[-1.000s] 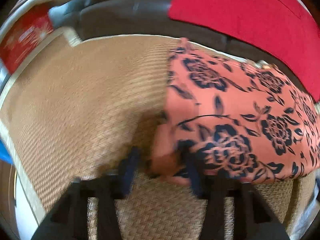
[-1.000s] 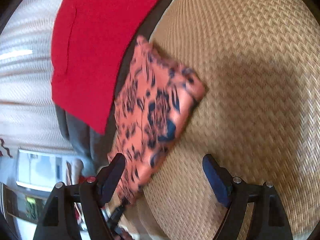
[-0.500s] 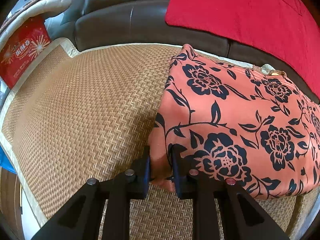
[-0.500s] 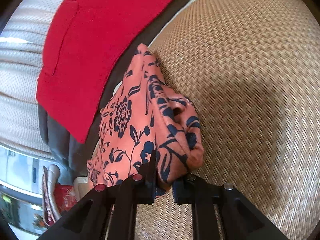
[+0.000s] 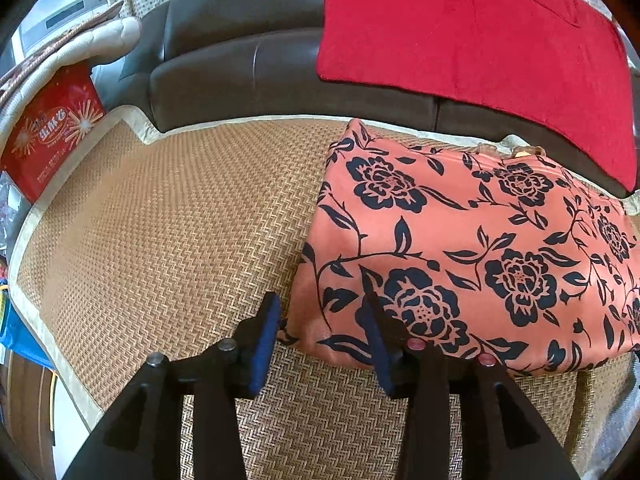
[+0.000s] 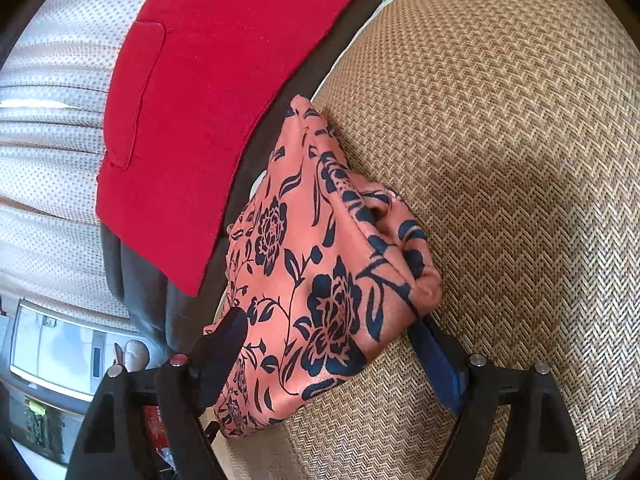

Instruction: Fold small clothes

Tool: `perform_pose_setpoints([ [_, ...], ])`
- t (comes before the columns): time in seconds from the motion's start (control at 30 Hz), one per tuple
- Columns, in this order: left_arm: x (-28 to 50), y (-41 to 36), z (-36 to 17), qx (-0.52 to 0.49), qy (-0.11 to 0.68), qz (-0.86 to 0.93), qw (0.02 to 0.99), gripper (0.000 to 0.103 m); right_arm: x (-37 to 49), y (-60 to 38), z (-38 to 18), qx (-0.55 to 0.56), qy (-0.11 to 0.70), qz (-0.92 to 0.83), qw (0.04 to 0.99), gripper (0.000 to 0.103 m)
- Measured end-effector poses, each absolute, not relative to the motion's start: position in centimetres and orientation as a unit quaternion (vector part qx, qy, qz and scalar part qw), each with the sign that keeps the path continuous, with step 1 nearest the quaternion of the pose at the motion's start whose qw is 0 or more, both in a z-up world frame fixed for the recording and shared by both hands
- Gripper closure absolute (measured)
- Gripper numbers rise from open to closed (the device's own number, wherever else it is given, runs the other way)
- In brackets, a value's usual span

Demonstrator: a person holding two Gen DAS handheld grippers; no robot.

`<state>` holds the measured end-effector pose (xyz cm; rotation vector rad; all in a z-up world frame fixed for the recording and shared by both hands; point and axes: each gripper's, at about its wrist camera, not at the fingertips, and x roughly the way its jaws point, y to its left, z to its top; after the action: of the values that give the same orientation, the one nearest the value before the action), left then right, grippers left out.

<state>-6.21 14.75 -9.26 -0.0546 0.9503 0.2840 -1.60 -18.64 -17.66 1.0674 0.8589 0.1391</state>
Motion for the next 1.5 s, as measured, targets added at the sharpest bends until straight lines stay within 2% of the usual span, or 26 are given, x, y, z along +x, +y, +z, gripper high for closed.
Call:
perform_pose_setpoints([
  [0.13,-5.6,16.1,-9.1,-0.044,0.459,0.128,0.878,0.053,-2.3,-19.7,-17.5,0.498,0.4,0.071,0.766,0.019],
  [0.3,-4.4,21.0,-8.4,-0.12,0.458,0.115,0.874,0.051,-2.6,-20.4,-17.6,0.499,0.404,0.076,0.763,0.019],
  [0.5,-0.8,21.4,-9.9,-0.106,0.502,0.061,0.856,0.052,-2.8,-20.8,-17.9,0.503,0.403,0.072,0.761,0.019],
  [0.53,-0.3,21.0,-10.4,-0.096,0.512,0.058,0.852,0.055,-2.9,-20.9,-17.8,0.503,0.404,0.072,0.761,0.019],
  [0.57,0.1,20.5,-10.9,-0.083,0.524,0.054,0.846,0.074,-3.0,-21.1,-17.8,0.504,0.404,0.072,0.76,0.019],
  [0.6,0.4,20.2,-11.4,-0.076,0.536,0.047,0.84,0.098,-3.2,-21.2,-17.7,0.505,0.403,0.072,0.759,0.019],
  [0.7,-0.3,19.9,-10.1,-0.084,0.513,0.046,0.853,0.099,-3.3,-21.5,-17.7,0.506,0.405,0.072,0.758,0.019],
  [0.8,-2.6,19.9,-8.1,-0.106,0.477,0.042,0.872,0.099,-3.2,-21.6,-17.8,0.508,0.407,0.074,0.756,0.019],
  [0.9,-2.7,20.2,-12.3,-0.086,0.533,0.061,0.84,0.098,-3.0,-21.8,-18.0,0.516,0.403,0.07,0.753,0.019],
  [1.03,-3.0,20.3,-11.0,-0.101,0.519,0.064,0.846,0.094,-2.6,-22.2,-18.1,0.524,0.403,0.071,0.747,0.019],
  [1.13,-3.4,19.1,-8.2,-0.053,0.486,0.092,0.867,0.084,-2.2,-22.5,-18.4,0.533,0.403,0.07,0.741,0.017],
  [1.2,-3.7,17.6,-6.4,-0.046,0.462,0.08,0.882,0.065,-1.9,-22.5,-18.4,0.531,0.403,0.068,0.742,0.016],
  [1.23,-3.8,16.6,-5.8,-0.045,0.455,0.07,0.887,0.062,-1.9,-22.5,-18.4,0.53,0.404,0.068,0.743,0.016],
  [1.3,-3.7,13.9,-5.2,-0.045,0.442,0.042,0.895,0.058,-1.8,-22.6,-18.4,0.532,0.403,0.067,0.742,0.016],
  [1.43,-2.1,7.2,-5.8,-0.023,0.451,-0.023,0.892,0.058,-1.2,-22.4,-18.1,0.531,0.401,0.059,0.744,0.017],
  [1.47,-1.7,5.3,-6.4,-0.013,0.454,-0.032,0.89,0.058,-0.9,-22.3,-17.8,0.523,0.398,0.054,0.752,0.02],
  [1.5,-1.1,4.2,-6.8,-0.009,0.458,-0.035,0.888,0.058,-0.6,-22.2,-17.4,0.503,0.397,0.044,0.766,0.043],
])
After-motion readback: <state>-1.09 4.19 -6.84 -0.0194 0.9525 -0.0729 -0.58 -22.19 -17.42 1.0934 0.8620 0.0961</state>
